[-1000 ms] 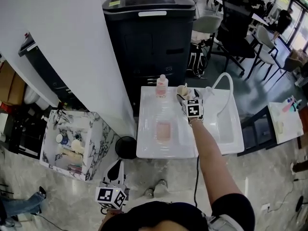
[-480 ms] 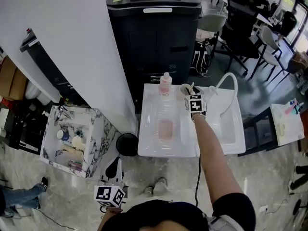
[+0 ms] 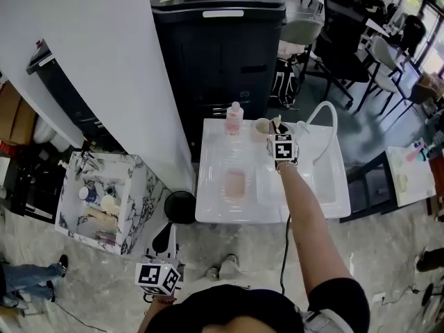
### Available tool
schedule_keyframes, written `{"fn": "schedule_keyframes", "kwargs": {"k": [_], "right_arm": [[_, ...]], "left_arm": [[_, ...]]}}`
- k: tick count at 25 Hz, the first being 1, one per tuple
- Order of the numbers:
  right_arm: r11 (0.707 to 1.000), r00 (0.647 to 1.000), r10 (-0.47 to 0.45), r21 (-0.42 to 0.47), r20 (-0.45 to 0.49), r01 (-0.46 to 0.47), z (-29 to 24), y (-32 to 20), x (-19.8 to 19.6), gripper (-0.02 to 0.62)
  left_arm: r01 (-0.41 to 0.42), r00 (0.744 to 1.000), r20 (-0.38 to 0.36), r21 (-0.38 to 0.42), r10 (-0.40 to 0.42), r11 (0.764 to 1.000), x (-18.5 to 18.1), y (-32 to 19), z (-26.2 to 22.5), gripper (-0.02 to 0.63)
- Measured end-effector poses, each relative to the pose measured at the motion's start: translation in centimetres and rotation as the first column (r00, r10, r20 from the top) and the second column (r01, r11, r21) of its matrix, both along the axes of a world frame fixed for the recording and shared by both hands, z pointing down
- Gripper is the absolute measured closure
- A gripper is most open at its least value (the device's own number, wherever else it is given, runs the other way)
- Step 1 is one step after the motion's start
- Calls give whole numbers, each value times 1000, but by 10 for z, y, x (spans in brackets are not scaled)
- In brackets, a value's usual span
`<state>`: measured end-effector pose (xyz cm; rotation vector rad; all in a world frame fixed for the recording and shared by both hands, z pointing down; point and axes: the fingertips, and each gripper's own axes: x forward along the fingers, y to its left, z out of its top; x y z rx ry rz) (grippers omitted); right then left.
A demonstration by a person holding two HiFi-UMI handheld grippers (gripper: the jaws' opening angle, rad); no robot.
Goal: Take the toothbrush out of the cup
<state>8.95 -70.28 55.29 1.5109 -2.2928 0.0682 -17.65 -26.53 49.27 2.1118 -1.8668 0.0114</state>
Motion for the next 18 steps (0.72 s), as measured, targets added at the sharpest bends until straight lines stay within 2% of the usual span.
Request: {"fn": "schedule_keyframes", "kwargs": {"k": [10,18], "right_arm": [[998,997,-34,59,72,30,-39,24,13,558],[989,977,-43,147,211,12,-92,66,33,558]], "left_arm": [[-36,999,4,11,36,999,8,0,2,603],[-70,997,32,38,69,997,6,-4,-2,603]]}}
